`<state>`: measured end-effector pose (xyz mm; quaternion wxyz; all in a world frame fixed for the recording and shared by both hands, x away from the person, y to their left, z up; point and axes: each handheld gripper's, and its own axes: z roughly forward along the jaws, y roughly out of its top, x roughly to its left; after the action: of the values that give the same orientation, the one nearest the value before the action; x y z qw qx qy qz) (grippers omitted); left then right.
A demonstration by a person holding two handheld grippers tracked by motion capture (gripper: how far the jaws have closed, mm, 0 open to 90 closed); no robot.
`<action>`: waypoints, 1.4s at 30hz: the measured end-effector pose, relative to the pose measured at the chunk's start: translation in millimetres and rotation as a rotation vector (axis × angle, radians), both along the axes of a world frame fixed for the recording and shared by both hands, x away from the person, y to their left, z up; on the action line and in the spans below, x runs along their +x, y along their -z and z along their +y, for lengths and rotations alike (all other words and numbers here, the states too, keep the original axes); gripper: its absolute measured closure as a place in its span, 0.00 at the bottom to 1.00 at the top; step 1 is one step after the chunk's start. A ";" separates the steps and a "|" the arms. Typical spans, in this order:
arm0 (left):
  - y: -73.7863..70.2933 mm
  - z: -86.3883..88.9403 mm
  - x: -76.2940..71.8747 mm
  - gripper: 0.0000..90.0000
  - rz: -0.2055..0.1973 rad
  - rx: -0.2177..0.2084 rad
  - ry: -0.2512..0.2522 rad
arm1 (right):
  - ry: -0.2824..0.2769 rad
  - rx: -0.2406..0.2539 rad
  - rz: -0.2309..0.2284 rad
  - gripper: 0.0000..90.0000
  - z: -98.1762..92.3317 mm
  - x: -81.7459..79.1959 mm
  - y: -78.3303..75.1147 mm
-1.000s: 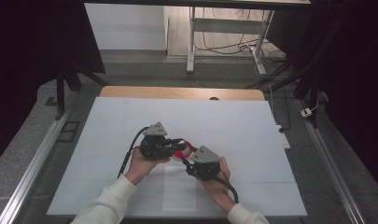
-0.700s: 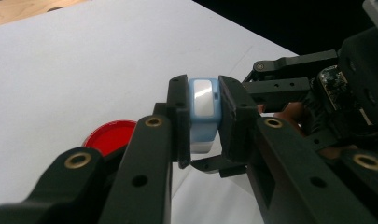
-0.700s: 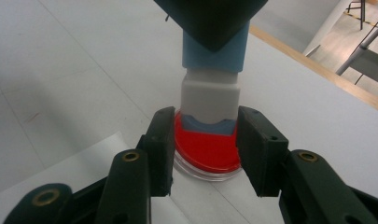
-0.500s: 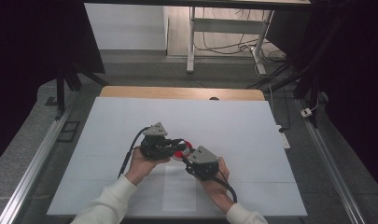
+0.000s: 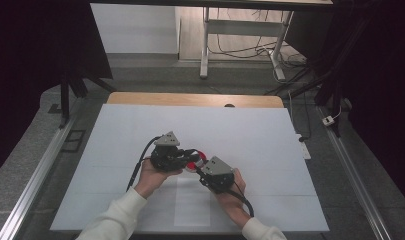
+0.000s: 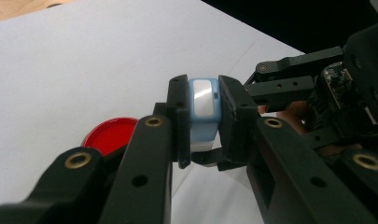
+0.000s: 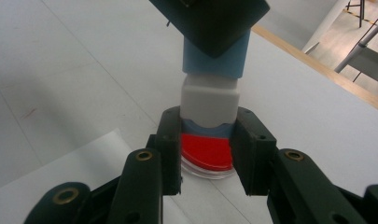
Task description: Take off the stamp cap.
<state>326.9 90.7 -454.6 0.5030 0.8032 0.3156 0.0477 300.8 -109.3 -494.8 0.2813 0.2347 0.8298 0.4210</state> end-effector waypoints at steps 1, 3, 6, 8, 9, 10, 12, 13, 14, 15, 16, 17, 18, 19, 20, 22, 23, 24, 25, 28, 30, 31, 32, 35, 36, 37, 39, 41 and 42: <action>0.3 0.0 0.3 0.84 0.001 0.003 0.001 | 0.002 -0.007 0.000 0.73 -0.1 -0.1 0.0; 0.9 -0.2 0.5 0.84 0.003 0.004 0.000 | 0.001 -0.010 -0.001 0.73 0.2 0.0 0.8; 1.2 0.1 0.3 0.84 0.003 0.001 0.000 | 0.001 -0.012 -0.003 0.73 0.3 -0.2 1.1; 1.2 0.2 0.0 0.84 0.002 -0.003 -0.002 | 0.003 -0.006 -0.010 0.73 0.5 -0.5 1.5; 1.1 0.2 -0.2 0.84 0.001 -0.003 -0.003 | 0.003 -0.005 -0.011 0.73 0.4 -0.6 1.4; 1.1 0.1 -0.4 0.84 0.000 -0.003 -0.004 | 0.002 -0.002 -0.012 0.73 0.3 -0.6 1.5; 1.3 -0.1 -0.6 0.84 0.000 -0.004 -0.004 | 0.003 -0.016 -0.013 0.73 -0.2 -0.9 1.0; 1.5 -0.1 -0.6 0.84 0.000 -0.004 -0.005 | 0.002 -0.013 -0.013 0.73 -0.2 -0.8 1.2; 1.6 -0.1 -0.6 0.84 0.000 -0.004 -0.005 | 0.002 -0.011 -0.013 0.73 -0.3 -0.8 1.4; 1.7 -0.1 -0.7 0.84 0.000 -0.005 -0.006 | 0.001 -0.012 -0.012 0.73 -0.5 -0.7 1.4; 1.8 -0.1 -0.8 0.84 0.000 -0.007 -0.007 | 0.000 -0.016 -0.012 0.73 -0.7 -0.6 1.2; 1.8 -0.2 -0.8 0.84 -0.001 -0.008 -0.009 | -0.001 -0.014 -0.014 0.73 -0.8 -0.5 1.2; 1.7 -0.1 -0.9 0.84 -0.001 -0.008 -0.009 | -0.002 -0.015 -0.015 0.73 -0.9 -0.4 1.1; 1.7 -0.2 -1.1 0.84 -0.003 -0.009 -0.009 | -0.001 -0.019 -0.016 0.73 -1.3 -0.5 0.8; 1.6 -0.3 -1.3 0.84 -0.004 -0.009 -0.010 | 0.000 -0.016 -0.015 0.73 -1.4 -0.6 0.7; 1.4 -0.3 -1.6 0.84 -0.006 -0.010 -0.011 | 0.001 -0.013 -0.016 0.73 -1.5 -0.8 0.7; 1.4 -0.4 -1.8 0.84 -0.007 -0.011 -0.011 | 0.003 -0.011 -0.017 0.73 -1.5 -1.0 0.8; 1.3 -0.4 -2.1 0.84 -0.009 -0.012 -0.012 | 0.007 -0.007 -0.020 0.73 -1.2 -1.5 1.0; 1.3 -0.6 -2.5 0.84 -0.013 -0.012 -0.013 | 0.010 -0.002 -0.021 0.73 -1.1 -1.8 1.2; 1.2 -1.2 -3.0 0.84 -0.017 -0.013 -0.016 | 0.017 0.004 -0.019 0.73 -1.5 -2.2 1.1; 1.2 -0.9 -2.8 0.84 -0.016 -0.014 -0.015 | 0.015 0.007 -0.020 0.73 -1.8 -2.1 1.1; 1.2 -0.8 -2.7 0.84 -0.016 -0.014 -0.015 | 0.014 0.006 -0.020 0.73 -1.8 -2.1 1.1; 1.2 -0.7 -2.7 0.84 -0.015 -0.014 -0.015 | 0.012 0.005 -0.020 0.73 -1.9 -1.9 1.0; 1.1 -0.4 -2.6 0.84 -0.014 -0.013 -0.013 | 0.004 -0.011 -0.026 0.73 -1.6 -1.8 0.7; 1.1 -0.2 -2.4 0.84 -0.012 -0.015 -0.011 | 0.001 -0.019 -0.030 0.73 -1.8 -1.6 0.4; 1.0 0.1 -2.4 0.84 -0.012 -0.016 -0.010 | -0.003 -0.019 -0.034 0.73 -1.8 -1.4 0.4; 0.9 0.2 -2.5 0.84 -0.011 -0.018 -0.010 | -0.008 -0.034 -0.041 0.73 -2.3 -1.5 -0.5; 0.6 0.2 -2.9 0.84 -0.014 -0.018 -0.010 | -0.014 -0.037 -0.042 0.73 -2.6 -1.3 -0.9; 0.5 0.0 -3.3 0.84 -0.016 -0.017 -0.011 | -0.013 -0.035 -0.045 0.73 -2.4 -1.4 -0.9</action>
<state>323.6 90.7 -455.1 0.5122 0.7966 0.3164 0.0544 299.4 -111.7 -493.9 0.3013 0.2148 0.8321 0.4132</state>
